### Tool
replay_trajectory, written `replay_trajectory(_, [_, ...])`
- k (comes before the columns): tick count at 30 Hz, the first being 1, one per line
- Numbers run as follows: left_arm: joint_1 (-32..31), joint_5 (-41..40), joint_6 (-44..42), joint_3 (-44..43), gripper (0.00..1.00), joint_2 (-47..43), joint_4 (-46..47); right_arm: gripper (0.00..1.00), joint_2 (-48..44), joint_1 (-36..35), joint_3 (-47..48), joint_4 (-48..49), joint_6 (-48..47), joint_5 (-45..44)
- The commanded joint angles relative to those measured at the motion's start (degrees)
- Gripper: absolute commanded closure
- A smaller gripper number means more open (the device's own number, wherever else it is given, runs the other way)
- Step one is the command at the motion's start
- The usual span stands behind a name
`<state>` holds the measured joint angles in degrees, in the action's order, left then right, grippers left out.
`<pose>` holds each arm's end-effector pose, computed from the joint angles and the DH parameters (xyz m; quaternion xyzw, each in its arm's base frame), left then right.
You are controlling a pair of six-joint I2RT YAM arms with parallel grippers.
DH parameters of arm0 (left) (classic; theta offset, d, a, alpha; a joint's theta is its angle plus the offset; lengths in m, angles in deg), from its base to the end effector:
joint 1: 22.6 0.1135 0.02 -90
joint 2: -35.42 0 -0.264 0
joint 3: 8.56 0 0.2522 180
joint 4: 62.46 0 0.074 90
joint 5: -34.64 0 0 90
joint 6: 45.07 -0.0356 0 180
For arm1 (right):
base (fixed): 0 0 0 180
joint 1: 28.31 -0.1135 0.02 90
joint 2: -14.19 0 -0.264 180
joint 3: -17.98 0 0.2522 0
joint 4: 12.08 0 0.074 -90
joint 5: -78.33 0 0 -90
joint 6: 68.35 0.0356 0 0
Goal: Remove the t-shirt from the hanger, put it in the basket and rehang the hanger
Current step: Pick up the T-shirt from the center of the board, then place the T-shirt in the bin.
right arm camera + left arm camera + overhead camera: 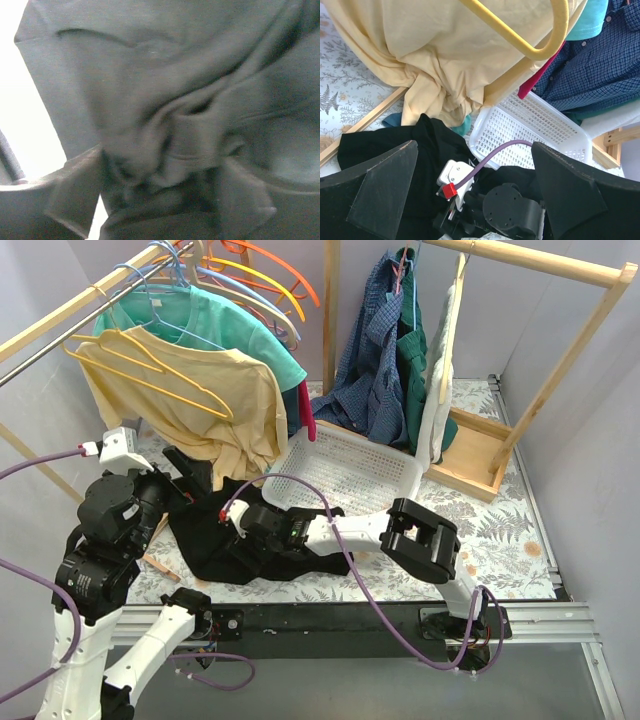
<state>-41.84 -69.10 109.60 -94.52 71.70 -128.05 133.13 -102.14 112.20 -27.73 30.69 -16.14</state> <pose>0.0734 -0.0167 0.4322 -0.3725 0.7031 -0.3289 0.5086 0.1308 0.4413 0.1681 -0.4721 0.7746 0.2510 0.3378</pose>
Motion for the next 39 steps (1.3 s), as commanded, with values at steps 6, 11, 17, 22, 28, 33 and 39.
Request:
replay_trajectory(6, [0.08, 3.54, -1.03, 1.36, 0.02, 0.03, 1.65, 0.99, 1.05, 0.26, -10.59, -4.87, 5.2, 0.44])
replay_trajectory(11, [0.08, 3.72, -1.03, 2.07, 0.02, -0.15, 1.74, 0.99, -7.99, -0.71, -8.4, -11.88, 4.94, -5.19])
replay_trajectory(17, [0.08, 3.37, -1.03, 1.63, 0.02, 0.29, 1.65, 0.99, -21.34, -2.73, -0.59, -22.0, 4.23, -16.77])
replay_trajectory(22, [0.08, 2.05, -0.68, 2.33, 0.02, -0.24, 2.61, 0.99, -30.33, -2.73, 4.95, -27.98, 1.95, -28.03])
replay_trajectory(28, [0.08, 1.78, -0.77, 3.39, 0.02, -0.59, 3.67, 0.99, -37.01, -2.73, 16.99, -31.69, -5.6, -42.1])
replay_trajectory(33, [0.08, 2.05, -0.94, 4.26, 0.02, -0.41, 3.93, 0.99, -42.64, -2.73, 18.85, -20.46, -19.27, -50.54])
replay_trajectory(39, [0.08, 2.84, -0.33, 5.49, 0.02, -0.33, 4.9, 0.99, -46.07, -2.56, 16.92, 9.58, -39.85, -55.47])
